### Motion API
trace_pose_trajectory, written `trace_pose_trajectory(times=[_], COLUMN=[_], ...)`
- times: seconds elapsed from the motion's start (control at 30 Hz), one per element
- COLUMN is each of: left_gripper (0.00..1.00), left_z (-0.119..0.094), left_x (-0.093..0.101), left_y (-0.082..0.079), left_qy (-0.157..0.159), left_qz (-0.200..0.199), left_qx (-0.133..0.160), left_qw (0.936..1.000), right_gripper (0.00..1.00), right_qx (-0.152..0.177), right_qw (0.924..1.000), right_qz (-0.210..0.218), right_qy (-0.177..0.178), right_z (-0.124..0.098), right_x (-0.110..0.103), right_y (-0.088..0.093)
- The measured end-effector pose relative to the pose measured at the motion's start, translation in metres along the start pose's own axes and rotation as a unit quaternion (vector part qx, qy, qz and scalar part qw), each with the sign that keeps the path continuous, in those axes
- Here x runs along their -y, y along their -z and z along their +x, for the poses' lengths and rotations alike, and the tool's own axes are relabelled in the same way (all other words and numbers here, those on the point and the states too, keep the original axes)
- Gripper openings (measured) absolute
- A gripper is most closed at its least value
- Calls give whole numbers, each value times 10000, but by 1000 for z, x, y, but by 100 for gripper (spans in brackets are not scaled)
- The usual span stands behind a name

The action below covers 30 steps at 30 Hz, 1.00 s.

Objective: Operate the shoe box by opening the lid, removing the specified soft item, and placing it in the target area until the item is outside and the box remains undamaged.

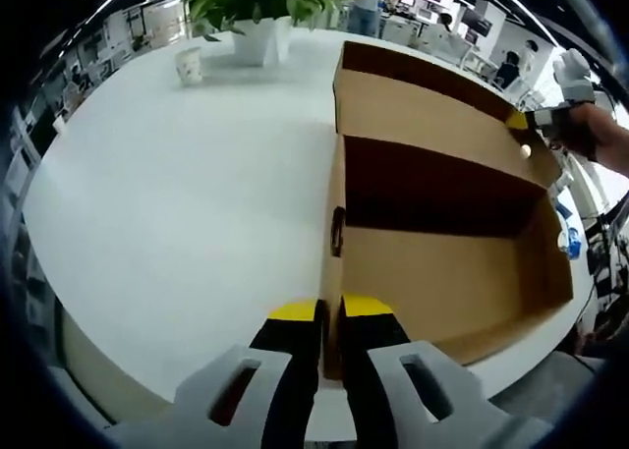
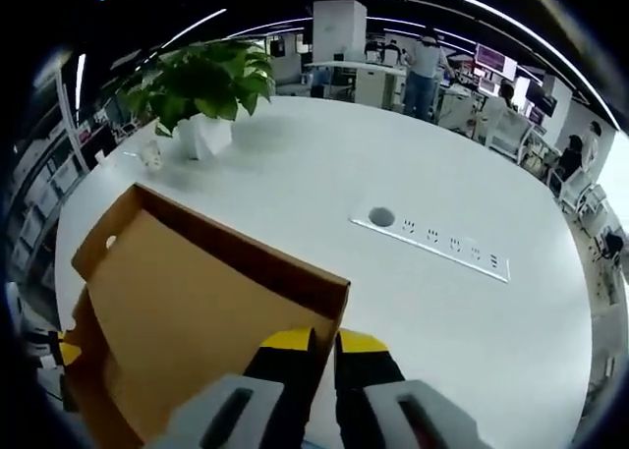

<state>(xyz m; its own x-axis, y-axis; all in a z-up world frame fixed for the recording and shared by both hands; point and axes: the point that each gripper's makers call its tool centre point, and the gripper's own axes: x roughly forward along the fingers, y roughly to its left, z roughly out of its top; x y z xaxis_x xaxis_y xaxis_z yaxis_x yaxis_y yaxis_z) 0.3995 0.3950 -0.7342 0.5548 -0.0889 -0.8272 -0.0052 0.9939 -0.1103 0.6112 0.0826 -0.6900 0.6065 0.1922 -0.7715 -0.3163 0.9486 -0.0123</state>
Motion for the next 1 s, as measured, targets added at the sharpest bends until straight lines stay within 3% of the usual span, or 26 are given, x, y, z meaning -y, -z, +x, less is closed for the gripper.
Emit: trace_pose_trajectory(times=[0.47,1.0], left_gripper=[6,6], left_z=[1,4], left_x=[0,0], left_y=[0,1], left_qy=[-57,-94], left_qz=[-42,-8], left_qx=[19,82], left_qw=[10000,9999], right_gripper=[2,2], right_qx=[637,881], right_qw=[9977,9948], right_qz=[-250,-506], right_qy=[-35,-49], right_z=[-37,-69], right_x=[-3,-13], right_y=[-19,-19])
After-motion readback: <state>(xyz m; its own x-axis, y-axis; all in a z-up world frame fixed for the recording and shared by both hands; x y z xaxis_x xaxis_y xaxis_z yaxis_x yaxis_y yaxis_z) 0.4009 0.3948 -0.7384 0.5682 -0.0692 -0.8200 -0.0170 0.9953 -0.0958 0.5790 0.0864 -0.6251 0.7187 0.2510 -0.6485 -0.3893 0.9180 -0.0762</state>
